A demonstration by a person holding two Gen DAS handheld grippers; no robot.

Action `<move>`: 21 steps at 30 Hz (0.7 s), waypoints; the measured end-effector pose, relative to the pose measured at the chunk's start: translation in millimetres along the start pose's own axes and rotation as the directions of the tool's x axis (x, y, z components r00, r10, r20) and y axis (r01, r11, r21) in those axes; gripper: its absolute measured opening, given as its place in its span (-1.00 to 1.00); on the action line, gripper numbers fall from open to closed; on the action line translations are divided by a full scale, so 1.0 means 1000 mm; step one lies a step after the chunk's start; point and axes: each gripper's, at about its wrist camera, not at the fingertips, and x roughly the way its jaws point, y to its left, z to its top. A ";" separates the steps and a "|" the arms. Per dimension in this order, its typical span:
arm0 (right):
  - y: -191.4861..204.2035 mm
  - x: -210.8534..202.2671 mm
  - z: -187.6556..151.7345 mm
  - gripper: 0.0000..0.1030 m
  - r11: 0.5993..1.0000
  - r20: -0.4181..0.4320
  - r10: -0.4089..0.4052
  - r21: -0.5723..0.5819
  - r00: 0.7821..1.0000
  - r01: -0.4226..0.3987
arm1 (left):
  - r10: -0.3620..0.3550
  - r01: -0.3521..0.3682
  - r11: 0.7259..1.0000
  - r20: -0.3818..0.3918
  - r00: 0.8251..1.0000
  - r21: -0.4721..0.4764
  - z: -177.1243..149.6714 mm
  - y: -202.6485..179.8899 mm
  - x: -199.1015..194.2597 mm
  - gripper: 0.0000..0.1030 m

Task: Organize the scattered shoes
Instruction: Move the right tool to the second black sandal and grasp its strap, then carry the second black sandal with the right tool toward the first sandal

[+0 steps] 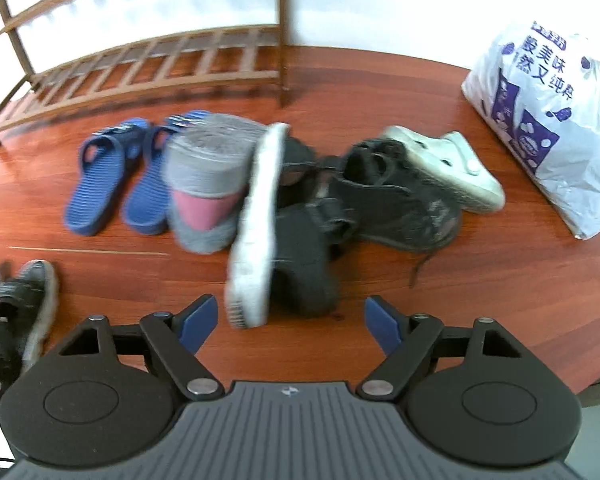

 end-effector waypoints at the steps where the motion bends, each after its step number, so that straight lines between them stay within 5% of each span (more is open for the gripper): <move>1: -0.008 0.007 0.001 0.56 1.000 -0.009 -0.001 0.001 1.000 0.001 | 0.010 -0.010 1.000 -0.015 1.000 -0.009 -0.004 -0.003 0.005 0.83; 10: -0.029 0.050 0.001 0.51 0.996 -0.079 0.083 -0.026 0.993 -0.086 | 0.070 -0.076 0.994 -0.084 0.994 -0.079 -0.029 -0.007 0.028 0.83; 16: -0.031 0.077 0.011 0.07 0.985 -0.097 0.165 -0.039 0.981 -0.169 | 0.103 -0.119 0.985 -0.126 0.987 -0.125 -0.045 -0.007 0.041 0.83; 18: -0.031 0.084 0.015 -0.25 0.976 -0.108 0.205 -0.046 0.973 -0.211 | 0.113 -0.130 0.983 -0.130 0.985 -0.132 -0.043 -0.005 0.043 0.80; 21: -0.028 0.081 0.018 -0.26 0.971 -0.106 0.218 -0.080 0.970 -0.227 | 0.123 -0.140 0.981 -0.128 0.984 -0.134 -0.045 -0.005 0.045 0.80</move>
